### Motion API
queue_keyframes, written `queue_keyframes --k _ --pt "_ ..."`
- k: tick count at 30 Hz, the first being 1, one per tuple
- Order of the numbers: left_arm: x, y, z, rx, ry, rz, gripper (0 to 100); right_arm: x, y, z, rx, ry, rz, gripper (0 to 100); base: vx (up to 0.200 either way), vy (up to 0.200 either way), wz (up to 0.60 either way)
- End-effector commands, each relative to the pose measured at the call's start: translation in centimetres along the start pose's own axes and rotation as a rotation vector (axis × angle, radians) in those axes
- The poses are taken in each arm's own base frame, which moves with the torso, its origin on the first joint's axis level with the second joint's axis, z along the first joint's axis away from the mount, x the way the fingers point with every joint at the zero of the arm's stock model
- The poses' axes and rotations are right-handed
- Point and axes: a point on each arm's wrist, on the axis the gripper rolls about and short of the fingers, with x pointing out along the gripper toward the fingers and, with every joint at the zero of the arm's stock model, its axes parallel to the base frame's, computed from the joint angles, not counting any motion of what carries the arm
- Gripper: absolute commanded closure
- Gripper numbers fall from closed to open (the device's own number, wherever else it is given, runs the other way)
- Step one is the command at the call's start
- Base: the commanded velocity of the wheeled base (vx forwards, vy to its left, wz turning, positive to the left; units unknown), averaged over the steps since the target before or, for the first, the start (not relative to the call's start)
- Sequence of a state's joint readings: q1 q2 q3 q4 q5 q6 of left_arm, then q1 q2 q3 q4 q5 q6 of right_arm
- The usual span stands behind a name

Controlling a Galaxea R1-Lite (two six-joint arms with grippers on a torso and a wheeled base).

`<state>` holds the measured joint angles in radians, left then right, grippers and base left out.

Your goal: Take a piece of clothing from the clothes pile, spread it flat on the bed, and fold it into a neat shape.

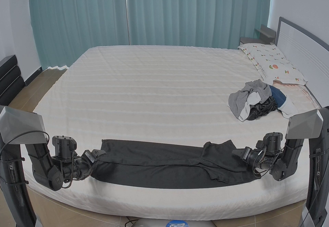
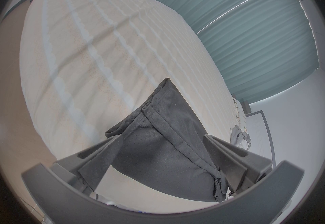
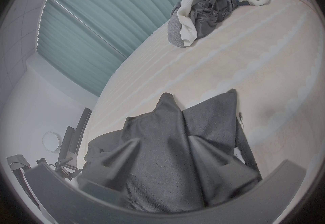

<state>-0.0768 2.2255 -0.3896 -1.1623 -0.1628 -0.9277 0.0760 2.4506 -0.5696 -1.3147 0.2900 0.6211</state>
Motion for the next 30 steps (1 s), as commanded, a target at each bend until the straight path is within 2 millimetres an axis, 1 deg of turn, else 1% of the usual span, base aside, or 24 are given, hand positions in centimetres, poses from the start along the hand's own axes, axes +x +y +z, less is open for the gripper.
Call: queue_keyframes --k 1,3,4,6,8,15,30 --pt "0.0 0.0 -0.1 0.002 0.003 0.002 0 -0.5 -0.3 -0.3 0.005 0.007 -0.011 100 0.0 0.0 0.0" --pt "0.0 0.0 -0.1 0.002 0.003 0.002 0 -0.7 -0.2 -0.3 0.005 0.006 -0.012 100 0.0 0.0 0.0" --pt "0.0 0.0 -0.1 0.002 0.003 0.002 0 -1.3 -0.1 0.0 0.005 -0.004 -0.007 100 0.0 0.0 0.0" --pt "0.0 0.0 -0.1 0.002 0.003 0.002 0 -1.7 0.0 0.1 0.007 -0.008 -0.009 100 0.0 0.0 0.0" --pt "0.0 0.0 -0.1 0.002 0.003 0.002 0 -2.5 -0.1 0.3 0.013 -0.012 -0.013 100 0.0 0.0 0.0" --pt "0.0 0.0 -0.1 0.002 0.003 0.002 0 -4.6 -0.1 -0.1 0.02 0.013 0.02 100 0.0 0.0 0.0" --pt "0.0 0.0 -0.1 0.002 0.003 0.002 0 -5.9 -0.7 -1.9 -0.033 0.078 -0.016 100 0.0 0.0 0.0"
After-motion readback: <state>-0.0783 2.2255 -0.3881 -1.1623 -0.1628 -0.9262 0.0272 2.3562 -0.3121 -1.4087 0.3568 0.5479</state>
